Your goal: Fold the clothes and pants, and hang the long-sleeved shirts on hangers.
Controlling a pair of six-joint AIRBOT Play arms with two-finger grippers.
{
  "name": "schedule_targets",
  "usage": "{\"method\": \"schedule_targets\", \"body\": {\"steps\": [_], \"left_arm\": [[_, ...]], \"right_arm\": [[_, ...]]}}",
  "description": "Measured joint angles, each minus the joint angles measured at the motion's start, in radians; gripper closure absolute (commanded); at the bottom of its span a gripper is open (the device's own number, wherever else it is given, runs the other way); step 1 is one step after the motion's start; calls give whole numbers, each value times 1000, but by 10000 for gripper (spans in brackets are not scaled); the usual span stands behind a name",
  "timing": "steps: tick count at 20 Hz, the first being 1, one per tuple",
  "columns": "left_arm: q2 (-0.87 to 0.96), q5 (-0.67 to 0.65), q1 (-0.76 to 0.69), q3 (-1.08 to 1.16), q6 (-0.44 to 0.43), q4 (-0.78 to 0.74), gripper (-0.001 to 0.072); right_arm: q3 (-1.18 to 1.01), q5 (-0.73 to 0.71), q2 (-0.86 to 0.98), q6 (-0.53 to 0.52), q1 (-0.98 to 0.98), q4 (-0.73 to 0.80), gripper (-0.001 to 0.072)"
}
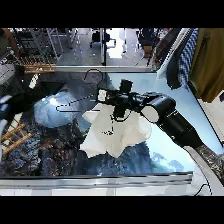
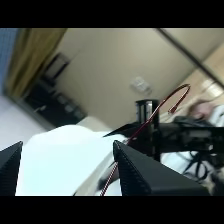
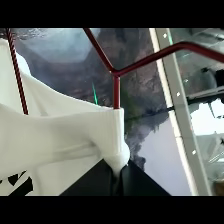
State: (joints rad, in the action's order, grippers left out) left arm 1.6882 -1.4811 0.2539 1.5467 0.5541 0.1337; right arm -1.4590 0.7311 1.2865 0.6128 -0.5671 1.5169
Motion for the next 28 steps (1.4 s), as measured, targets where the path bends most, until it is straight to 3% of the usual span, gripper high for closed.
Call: {"method": "schedule_targets", "body": {"steps": [3, 4, 9, 10, 12, 13, 16, 21, 22, 23, 24, 26, 28], "left_arm": [[-74, 46, 30, 130, 237, -308, 175], [-108, 58, 24, 153, 318, -417, 232], [-228, 98, -136, 197, 792, -916, 234], [-234, 113, -186, 195, 866, -968, 193], [-239, 172, -300, 175, 996, -1041, 41], [-238, 225, -359, 163, 1060, -1067, 11], [-209, 409, -505, 138, 1235, -1109, 12], [-104, 686, -637, 126, 1441, -1134, 21], [-79, 727, -648, 126, 1481, -1136, 156], [-52, 761, -656, 125, 1524, -1137, 435], [-26, 788, -659, 125, 1557, -1139, 598], [9, 826, -652, 124, 1595, -1142, 693], [22, 868, -627, 124, 1586, -1138, 693]], "right_arm": [[0, -1, 0, 152, 36, 45, 698], [0, -9, 0, 206, 52, 58, 698], [-11, -106, 1, 413, 116, 97, 698], [-19, -118, 1, 438, 122, 100, 698], [-35, -136, 1, 471, 130, 107, 698], [-45, -142, 1, 480, 133, 108, 698], [-66, -151, 1, 498, 137, 111, 697], [-77, -152, -1, 509, 138, 114, 697], [-78, -151, -3, 509, 138, 114, 697], [-79, -150, -5, 509, 138, 114, 697], [-79, -144, -7, 510, 138, 114, 697], [-80, -115, -16, 509, 138, 114, 698], [-80, -51, -27, 488, 138, 111, 698]]}}
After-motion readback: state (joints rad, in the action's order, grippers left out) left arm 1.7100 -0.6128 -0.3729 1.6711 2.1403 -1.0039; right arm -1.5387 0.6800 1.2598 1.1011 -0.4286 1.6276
